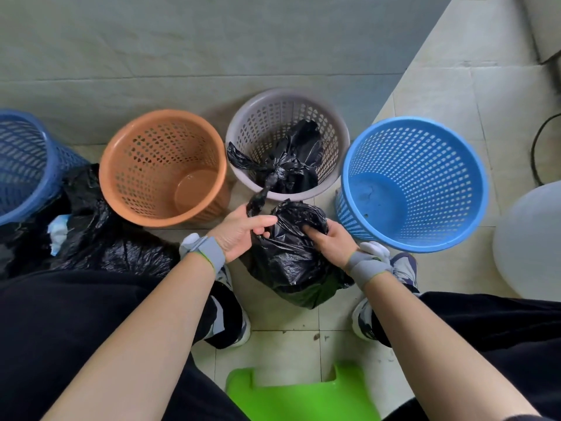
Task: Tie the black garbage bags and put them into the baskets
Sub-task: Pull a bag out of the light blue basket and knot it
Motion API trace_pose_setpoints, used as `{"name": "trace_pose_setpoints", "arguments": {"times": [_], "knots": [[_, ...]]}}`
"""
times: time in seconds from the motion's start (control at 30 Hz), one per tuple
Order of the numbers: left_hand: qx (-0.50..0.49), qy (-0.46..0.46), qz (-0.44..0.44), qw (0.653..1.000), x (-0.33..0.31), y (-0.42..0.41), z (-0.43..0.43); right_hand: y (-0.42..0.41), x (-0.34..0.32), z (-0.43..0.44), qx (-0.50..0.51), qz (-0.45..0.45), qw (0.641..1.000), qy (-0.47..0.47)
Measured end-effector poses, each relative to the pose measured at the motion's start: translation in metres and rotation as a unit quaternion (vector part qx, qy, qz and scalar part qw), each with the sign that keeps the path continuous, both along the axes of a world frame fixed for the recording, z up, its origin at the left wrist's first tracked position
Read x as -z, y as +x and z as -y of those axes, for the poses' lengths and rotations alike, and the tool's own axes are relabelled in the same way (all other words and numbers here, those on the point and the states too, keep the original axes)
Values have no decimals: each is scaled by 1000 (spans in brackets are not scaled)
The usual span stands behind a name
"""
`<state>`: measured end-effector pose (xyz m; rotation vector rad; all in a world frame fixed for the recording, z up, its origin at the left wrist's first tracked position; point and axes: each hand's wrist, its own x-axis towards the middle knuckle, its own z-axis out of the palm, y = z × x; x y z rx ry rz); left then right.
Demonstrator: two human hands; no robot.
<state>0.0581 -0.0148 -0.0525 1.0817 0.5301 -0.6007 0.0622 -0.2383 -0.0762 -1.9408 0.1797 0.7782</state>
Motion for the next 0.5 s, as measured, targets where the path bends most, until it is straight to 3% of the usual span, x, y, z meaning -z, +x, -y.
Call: {"name": "trace_pose_setpoints", "arguments": {"times": [0.13,0.23,0.37,0.5], "knots": [[94,155,13,983,5,0,6,0,-7,-5,-50,17,999,5],[-7,272,-19,962,8,4,12,-9,-13,-7,-106,15,994,-23],[-192,175,-78,962,7,10,10,-14,-20,-3,-94,19,995,19],[-190,119,-125,967,8,8,6,-14,-10,-5,-212,98,968,-94]]}}
